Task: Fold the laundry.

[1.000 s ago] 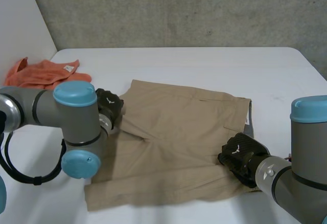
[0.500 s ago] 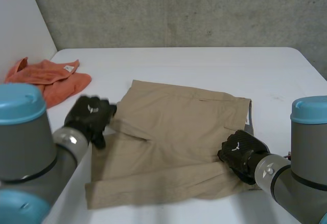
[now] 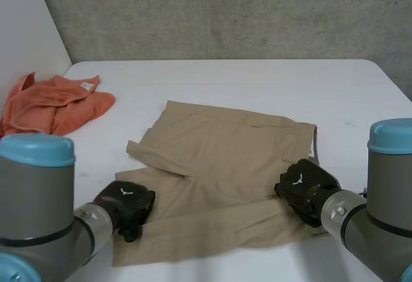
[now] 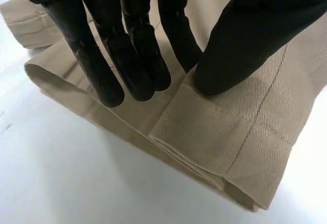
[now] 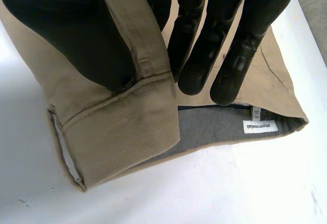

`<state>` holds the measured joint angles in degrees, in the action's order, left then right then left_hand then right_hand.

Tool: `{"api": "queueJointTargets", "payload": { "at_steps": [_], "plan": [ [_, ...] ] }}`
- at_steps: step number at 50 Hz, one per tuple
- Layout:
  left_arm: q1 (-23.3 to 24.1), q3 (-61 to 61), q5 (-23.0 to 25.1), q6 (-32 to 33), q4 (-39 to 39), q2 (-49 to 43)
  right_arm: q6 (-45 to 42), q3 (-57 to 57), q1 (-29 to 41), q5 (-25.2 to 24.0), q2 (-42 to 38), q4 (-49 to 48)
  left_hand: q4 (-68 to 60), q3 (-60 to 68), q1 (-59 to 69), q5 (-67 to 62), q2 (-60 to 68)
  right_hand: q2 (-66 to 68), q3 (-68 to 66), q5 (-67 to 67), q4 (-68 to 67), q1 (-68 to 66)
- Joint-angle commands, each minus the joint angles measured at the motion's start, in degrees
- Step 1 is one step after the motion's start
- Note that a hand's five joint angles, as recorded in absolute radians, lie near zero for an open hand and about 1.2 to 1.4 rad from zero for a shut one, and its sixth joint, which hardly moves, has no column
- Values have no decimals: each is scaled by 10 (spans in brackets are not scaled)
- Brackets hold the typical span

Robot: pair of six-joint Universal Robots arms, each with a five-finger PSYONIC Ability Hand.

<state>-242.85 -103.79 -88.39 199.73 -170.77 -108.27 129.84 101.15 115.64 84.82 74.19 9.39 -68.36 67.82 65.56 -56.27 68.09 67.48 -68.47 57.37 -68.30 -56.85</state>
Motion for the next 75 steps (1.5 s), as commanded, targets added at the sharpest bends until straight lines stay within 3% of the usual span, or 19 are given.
{"api": "queueJointTargets", "payload": {
  "at_steps": [1,7,17,22,26,27,28,35,41,49,55,59,64,71,73,75],
  "plan": [
    [12,28,-5,14,18,9,0,-1,-2,1,0,-1,-18,24,46,-39,21,125,-115,126,-117,-232],
    [13,19,-4,14,33,64,0,0,-2,1,0,-1,282,-276,-254,261,-279,125,-115,126,-117,-232],
    [11,-28,-2,14,57,75,0,5,-1,0,0,-2,349,-344,-321,328,-347,125,-115,126,-117,-232],
    [8,-29,-5,15,34,34,1,5,-1,1,1,-3,353,-347,-325,332,-350,125,-115,126,-117,-232],
    [11,-23,-13,15,4,4,1,5,-1,1,2,-5,180,-175,-152,159,-177,125,-115,126,-117,-232],
    [11,-19,-20,15,-8,2,0,4,-1,1,2,-6,-24,29,52,-45,26,125,-115,126,-117,-232],
    [11,-15,-25,15,-15,2,0,3,-2,1,3,-6,-116,121,143,-136,118,125,-115,126,-117,-232],
    [21,46,-62,20,-66,21,0,-21,1,1,4,-8,-116,122,144,-137,119,125,-115,126,-117,-232],
    [26,152,-62,22,-94,-17,6,-84,2,0,-3,-21,-116,122,144,-137,119,125,-115,126,-117,-232],
    [18,351,-64,69,-152,-178,9,-232,2,10,-126,-114,-116,122,144,-137,119,125,-115,126,-117,-232],
    [21,462,-65,122,-255,-285,3,-352,4,29,-235,-189,-116,122,144,-137,119,125,-115,126,-117,-232],
    [20,518,-70,128,-315,-346,-2,-408,2,31,-300,-235,-116,122,144,-137,119,125,-115,126,-117,-232],
    [19,606,-72,130,-330,-421,-8,-478,0,61,-368,-277,-116,122,144,-137,119,125,-115,126,-117,-232],
    [19,637,-68,130,-340,-469,-22,-589,-5,99,-466,-229,-103,109,131,-124,106,125,-115,126,-117,-232],
    [20,636,-67,130,-344,-472,-33,-624,-7,125,-488,-182,-61,67,89,-82,64,125,-115,126,-117,-232],
    [21,637,-67,130,-349,-474,-34,-642,-9,139,-496,-154,68,-62,-40,47,-65,106,-96,107,-97,-212]
  ]
}}
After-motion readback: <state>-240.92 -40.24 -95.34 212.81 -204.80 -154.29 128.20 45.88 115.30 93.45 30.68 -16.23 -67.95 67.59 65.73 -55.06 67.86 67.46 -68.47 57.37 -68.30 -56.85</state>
